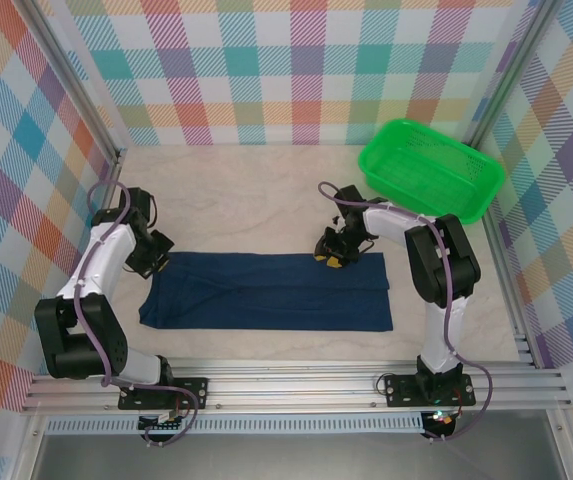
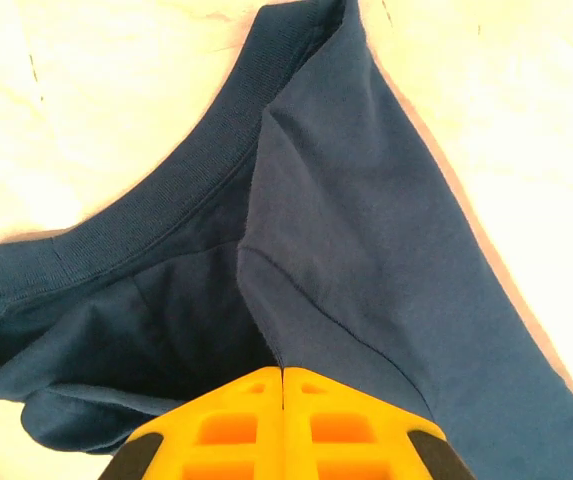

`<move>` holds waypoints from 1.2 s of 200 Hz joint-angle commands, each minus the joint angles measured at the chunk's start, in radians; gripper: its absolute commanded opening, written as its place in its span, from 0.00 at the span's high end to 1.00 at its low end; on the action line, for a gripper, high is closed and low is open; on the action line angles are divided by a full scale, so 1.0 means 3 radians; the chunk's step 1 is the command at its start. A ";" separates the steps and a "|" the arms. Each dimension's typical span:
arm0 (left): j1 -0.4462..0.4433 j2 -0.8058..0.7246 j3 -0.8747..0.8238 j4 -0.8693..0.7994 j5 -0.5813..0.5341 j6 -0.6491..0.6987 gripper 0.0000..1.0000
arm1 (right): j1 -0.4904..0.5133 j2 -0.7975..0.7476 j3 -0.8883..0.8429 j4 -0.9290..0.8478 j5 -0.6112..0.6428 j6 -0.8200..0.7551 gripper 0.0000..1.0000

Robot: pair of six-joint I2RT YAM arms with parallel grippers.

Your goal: Fold and stack the t-shirts

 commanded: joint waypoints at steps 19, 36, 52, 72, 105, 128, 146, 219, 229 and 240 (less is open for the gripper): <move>-0.0039 0.0141 0.0204 -0.0267 -0.0028 0.0002 1.00 | 0.0031 0.0156 -0.0008 -0.0071 0.0006 -0.0055 0.63; -0.0039 0.0166 0.0158 -0.0265 -0.0025 0.0012 1.00 | 0.0029 0.0148 -0.0013 -0.0073 -0.0001 -0.0049 0.63; -0.0043 0.0157 0.0074 -0.0240 -0.0051 0.0019 1.00 | 0.0029 0.0143 -0.0018 -0.0074 -0.0002 -0.0053 0.63; -0.0037 0.0177 -0.0026 -0.0186 -0.0117 0.0077 1.00 | 0.0029 0.0135 -0.0013 -0.0084 0.0004 -0.0056 0.63; 0.0001 0.0330 0.0001 -0.0115 -0.0218 0.0163 1.00 | 0.0029 0.0121 -0.0008 -0.0100 0.0009 -0.0047 0.63; 0.0017 0.0451 0.0041 -0.0117 -0.0247 0.0180 1.00 | 0.0029 0.0119 0.0009 -0.0123 0.0023 -0.0057 0.63; 0.0017 0.0484 -0.0034 -0.0087 -0.0202 0.0157 1.00 | 0.0029 0.0115 0.0022 -0.0145 0.0038 -0.0067 0.63; 0.0042 0.0470 -0.0261 -0.0060 -0.0449 0.0285 1.00 | 0.0029 0.0105 0.0028 -0.0168 0.0034 -0.0073 0.63; 0.0048 0.0506 -0.0255 -0.0055 -0.0499 0.0339 1.00 | 0.0029 0.0100 0.0029 -0.0171 0.0039 -0.0076 0.63; 0.0048 0.0533 -0.0255 -0.0033 -0.0556 0.0389 1.00 | 0.0029 0.0097 0.0033 -0.0178 0.0047 -0.0078 0.63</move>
